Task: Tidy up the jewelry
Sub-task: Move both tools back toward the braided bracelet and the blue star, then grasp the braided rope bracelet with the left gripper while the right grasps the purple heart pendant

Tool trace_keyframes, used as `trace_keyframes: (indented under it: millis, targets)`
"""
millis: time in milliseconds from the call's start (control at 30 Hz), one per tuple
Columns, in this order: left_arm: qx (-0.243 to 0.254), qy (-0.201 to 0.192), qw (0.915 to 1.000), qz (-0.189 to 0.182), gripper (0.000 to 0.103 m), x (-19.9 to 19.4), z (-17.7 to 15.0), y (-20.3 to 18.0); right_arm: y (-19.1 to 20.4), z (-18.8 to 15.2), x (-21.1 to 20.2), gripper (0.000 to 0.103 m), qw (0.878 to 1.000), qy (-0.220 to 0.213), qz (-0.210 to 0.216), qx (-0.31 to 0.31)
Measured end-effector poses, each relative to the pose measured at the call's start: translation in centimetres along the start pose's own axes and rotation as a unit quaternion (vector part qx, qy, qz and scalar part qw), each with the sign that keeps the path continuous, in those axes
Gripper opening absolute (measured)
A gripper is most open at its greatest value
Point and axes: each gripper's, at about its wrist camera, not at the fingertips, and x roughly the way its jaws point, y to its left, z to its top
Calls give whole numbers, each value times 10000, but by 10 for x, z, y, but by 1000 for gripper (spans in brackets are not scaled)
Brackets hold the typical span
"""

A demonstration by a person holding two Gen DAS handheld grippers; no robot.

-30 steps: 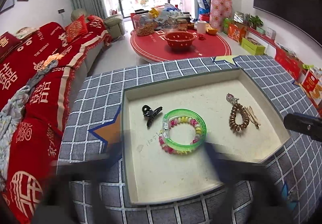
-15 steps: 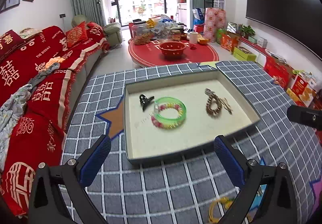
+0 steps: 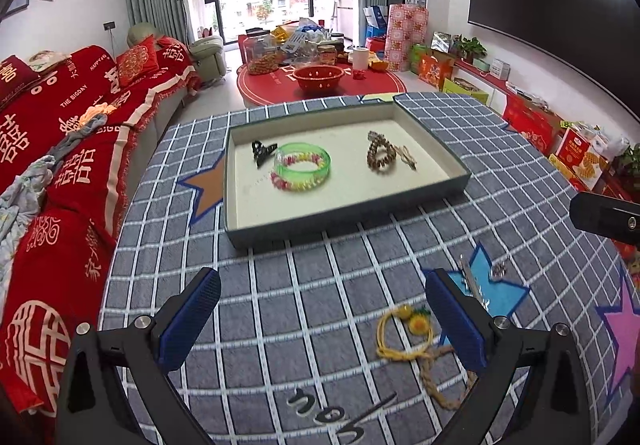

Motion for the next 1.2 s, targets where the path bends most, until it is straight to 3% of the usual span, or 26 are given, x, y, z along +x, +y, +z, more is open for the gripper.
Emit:
trace_keyframes:
  millis: [167, 467, 833, 1067, 1200]
  targets:
    - [-88, 222, 9997, -95, 103, 3, -25, -2, -12, -24, 1, 103, 9997, 229, -113, 31]
    - [-35, 657, 9973, -340, 103, 10, -64, -24, -32, -59, 17, 103, 9953, 649, -716, -24]
    - [-133, 870, 9960, -157, 103, 22, -73, -41, -42, -55, 32, 103, 9886, 771, -1225, -405]
    - [-121, 959, 9952, -146, 103, 28, -76, -52, -44, -51, 48, 102, 9848, 836, -1332, -738]
    - [-76, 992, 9950, -88, 103, 31, -75, -59, -40, -49, 57, 95, 9823, 852, -1329, -1004]
